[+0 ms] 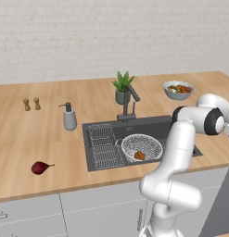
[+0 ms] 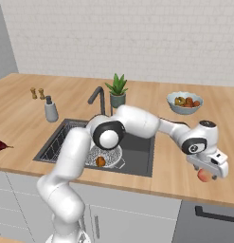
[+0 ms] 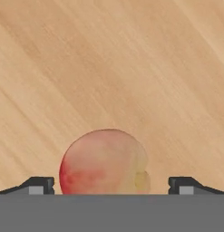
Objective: Put the colander in the sink, put the peach, pear, peach in the colander, and turn on the sink faucet and pour water over the colander.
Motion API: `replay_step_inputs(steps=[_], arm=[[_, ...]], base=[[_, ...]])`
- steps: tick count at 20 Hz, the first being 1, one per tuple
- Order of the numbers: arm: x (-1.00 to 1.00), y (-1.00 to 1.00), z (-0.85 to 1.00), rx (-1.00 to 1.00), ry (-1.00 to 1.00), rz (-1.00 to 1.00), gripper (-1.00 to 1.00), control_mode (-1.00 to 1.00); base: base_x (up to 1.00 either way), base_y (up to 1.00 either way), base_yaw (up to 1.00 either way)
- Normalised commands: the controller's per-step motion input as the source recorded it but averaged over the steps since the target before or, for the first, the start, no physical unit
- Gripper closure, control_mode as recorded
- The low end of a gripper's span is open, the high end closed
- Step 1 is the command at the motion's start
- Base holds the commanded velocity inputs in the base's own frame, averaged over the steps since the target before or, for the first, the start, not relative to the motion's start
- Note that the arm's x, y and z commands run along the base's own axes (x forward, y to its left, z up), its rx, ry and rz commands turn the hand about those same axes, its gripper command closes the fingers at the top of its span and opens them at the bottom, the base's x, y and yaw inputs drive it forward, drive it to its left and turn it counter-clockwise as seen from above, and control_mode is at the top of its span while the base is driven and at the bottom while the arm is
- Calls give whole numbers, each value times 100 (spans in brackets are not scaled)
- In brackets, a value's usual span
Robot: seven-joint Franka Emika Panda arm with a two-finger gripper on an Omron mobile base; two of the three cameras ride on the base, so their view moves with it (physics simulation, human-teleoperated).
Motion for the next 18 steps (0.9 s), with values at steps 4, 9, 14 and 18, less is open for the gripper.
replay_step_inputs(steps=[4, 9, 14, 18], arm=[[0, 0, -23, 2, 2, 0, -100, -100], [0, 0, -25, 0, 4, 0, -100, -100], [0, 5, -25, 0, 3, 0, 100, -100], [-3, 39, 2, 2, 0, 3, 100, -100]], base=[[0, 0, 0], [0, 0, 0], [0, 0, 0], [0, 0, 0]])
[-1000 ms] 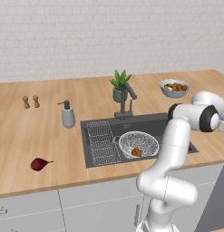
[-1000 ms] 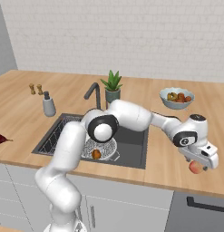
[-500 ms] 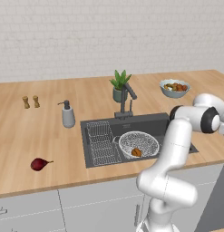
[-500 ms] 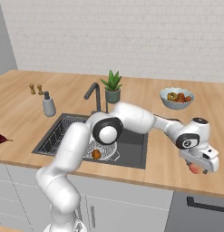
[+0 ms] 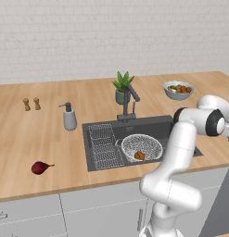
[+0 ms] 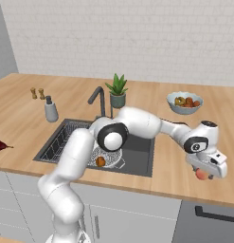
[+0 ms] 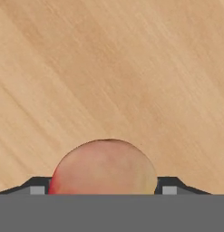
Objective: Put the colander in the sink, put the peach, pear, peach in the colander, and turn on the sink faucet and pour water over the colander.
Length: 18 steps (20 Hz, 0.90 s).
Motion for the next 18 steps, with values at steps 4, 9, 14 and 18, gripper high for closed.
replay_step_inputs(steps=[4, 9, 14, 18], arm=[[-3, 79, 20, 11, 0, 14, 100, -100], [-2, 94, 28, 3, -11, 29, 100, -100], [1, 100, 23, 0, -13, 26, 100, -100], [8, 100, 16, 0, -17, 23, 100, -100]], base=[[0, 0, 0], [0, 0, 0], [0, 0, 0], [0, 0, 0]])
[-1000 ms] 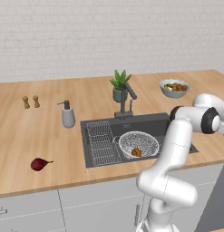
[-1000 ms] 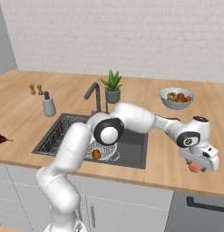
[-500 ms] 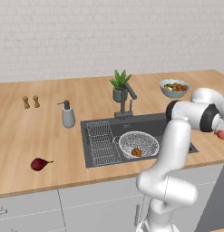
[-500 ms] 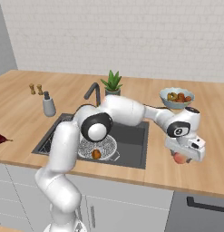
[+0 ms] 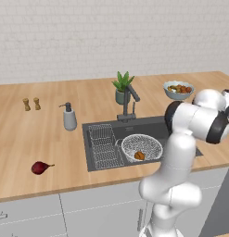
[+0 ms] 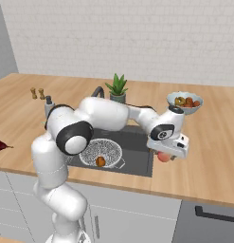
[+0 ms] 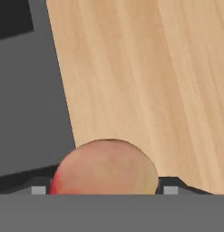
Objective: Put the colander in the sink, put the peach, pear, peach in the colander, and turn on the sink faucet and pour water over the colander.
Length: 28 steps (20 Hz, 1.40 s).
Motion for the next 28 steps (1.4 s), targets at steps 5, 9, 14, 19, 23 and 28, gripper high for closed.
replay_step_inputs(steps=[5, 9, 14, 19, 23, 28], arm=[[8, 100, 12, 0, -27, 24, 100, -100], [25, 90, 13, 1, -12, 18, 100, -100], [26, 88, 12, 0, -10, 16, 100, -100], [11, 90, -2, 2, -1, 11, 100, -100], [27, 56, -26, 6, 0, 5, 100, -100], [22, 34, -23, 7, 0, 1, 100, -100]], base=[[0, 0, 0], [0, 0, 0], [0, 0, 0], [0, 0, 0], [0, 0, 0], [0, 0, 0]])
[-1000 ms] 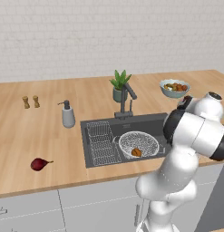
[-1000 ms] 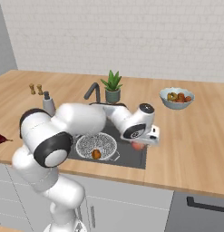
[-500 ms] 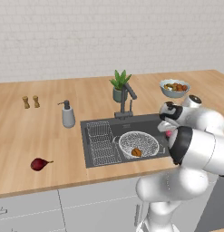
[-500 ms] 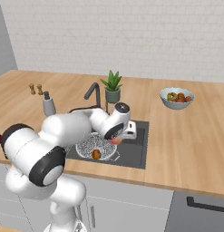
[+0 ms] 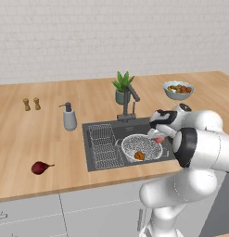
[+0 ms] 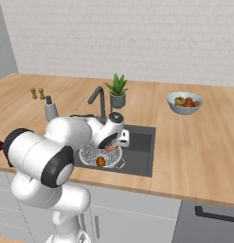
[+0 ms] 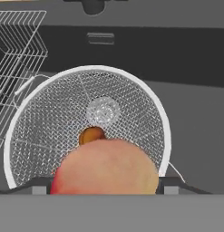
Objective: Put the colander in the sink, put the peach, pear, peach in the colander, and turn on the sink faucet and pour water over the colander.
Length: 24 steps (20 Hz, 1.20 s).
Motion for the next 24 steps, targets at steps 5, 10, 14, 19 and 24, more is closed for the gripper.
replay_step_inputs(steps=[5, 10, 14, 19, 24], arm=[[17, 37, -22, 3, 0, 0, 100, -100], [19, 38, -28, 0, 6, 0, 100, -100], [13, 22, -32, 0, 0, 0, 100, -100], [1, 4, -22, 0, 0, 0, 100, -100], [-2, 5, -2, 0, 0, 0, -100, -100]], base=[[0, 0, 0], [0, 0, 0], [0, 0, 0], [0, 0, 0], [0, 0, 0]])
